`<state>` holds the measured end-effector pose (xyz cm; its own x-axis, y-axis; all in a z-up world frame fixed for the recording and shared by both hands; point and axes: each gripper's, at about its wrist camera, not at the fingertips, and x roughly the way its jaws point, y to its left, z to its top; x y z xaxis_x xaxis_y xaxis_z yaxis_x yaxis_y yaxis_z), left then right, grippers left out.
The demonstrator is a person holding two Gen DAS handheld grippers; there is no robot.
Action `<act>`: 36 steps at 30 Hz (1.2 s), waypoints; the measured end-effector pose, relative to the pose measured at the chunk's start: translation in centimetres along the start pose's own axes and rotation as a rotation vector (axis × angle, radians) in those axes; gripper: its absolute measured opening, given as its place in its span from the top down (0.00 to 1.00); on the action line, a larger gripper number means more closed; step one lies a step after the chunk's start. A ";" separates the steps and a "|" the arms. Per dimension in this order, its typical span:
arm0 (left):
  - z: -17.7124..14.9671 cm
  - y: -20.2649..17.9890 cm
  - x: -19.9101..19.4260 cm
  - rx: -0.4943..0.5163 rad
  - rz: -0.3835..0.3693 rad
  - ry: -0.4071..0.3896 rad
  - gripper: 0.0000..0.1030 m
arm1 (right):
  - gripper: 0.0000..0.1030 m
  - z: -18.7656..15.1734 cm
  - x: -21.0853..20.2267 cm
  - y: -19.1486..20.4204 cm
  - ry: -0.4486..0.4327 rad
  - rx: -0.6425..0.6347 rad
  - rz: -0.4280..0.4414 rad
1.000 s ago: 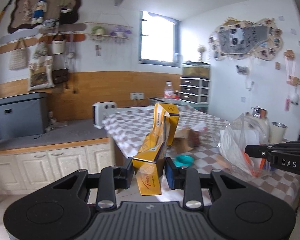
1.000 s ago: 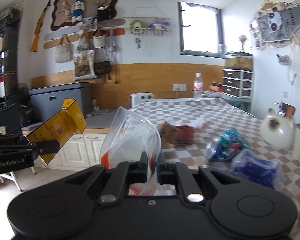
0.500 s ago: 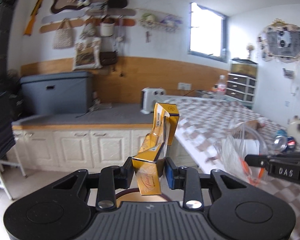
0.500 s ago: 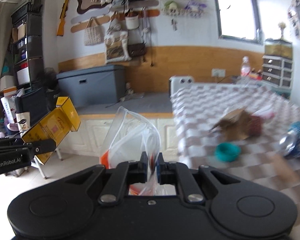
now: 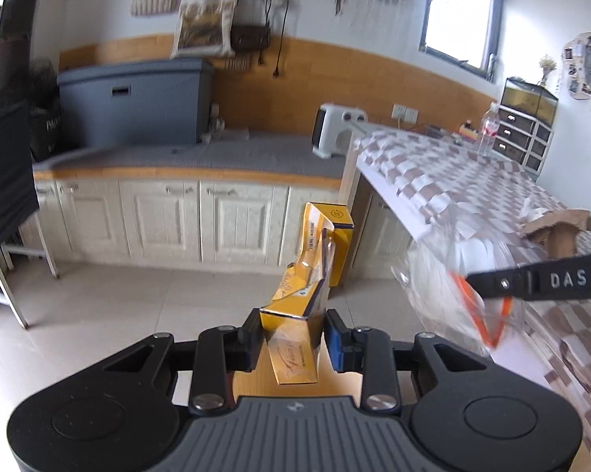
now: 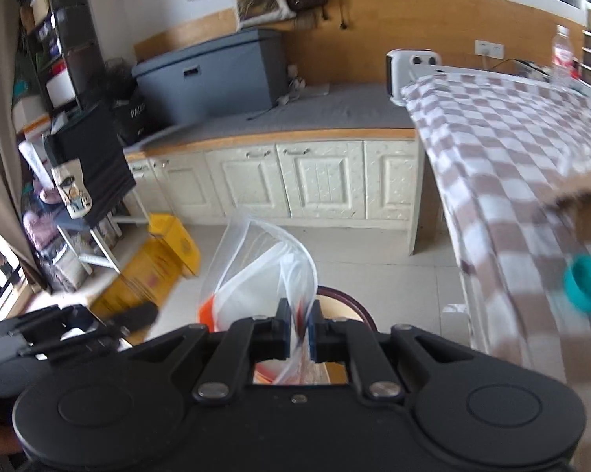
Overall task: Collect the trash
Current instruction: 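Carry the yellow box and plastic bag with both tools over the wastebasket, then open the left tool over the wastebasket while the right tool releases the bag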
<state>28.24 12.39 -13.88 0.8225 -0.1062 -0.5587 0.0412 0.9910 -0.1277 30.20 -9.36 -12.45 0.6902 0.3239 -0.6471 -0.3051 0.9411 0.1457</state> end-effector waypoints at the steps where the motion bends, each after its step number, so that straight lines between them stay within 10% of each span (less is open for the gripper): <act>1: 0.4 0.2 0.6 -0.003 0.003 0.013 0.67 | 0.92 0.7 0.7 0.3 0.009 -0.020 -0.009; 19: 0.1 1.9 14.5 -0.084 0.020 0.339 0.67 | 0.92 -0.2 19.0 -1.9 0.287 0.107 -0.021; 36: -4.8 3.0 23.1 -0.119 0.061 0.632 0.66 | 0.91 -4.3 26.1 -5.0 0.521 0.214 -0.047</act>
<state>44.64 12.49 -31.10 0.3270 -0.1140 -0.9381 -0.0881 0.9847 -0.1504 46.90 -6.05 -33.26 0.2676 0.2417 -0.9327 -0.1044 0.9696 0.2213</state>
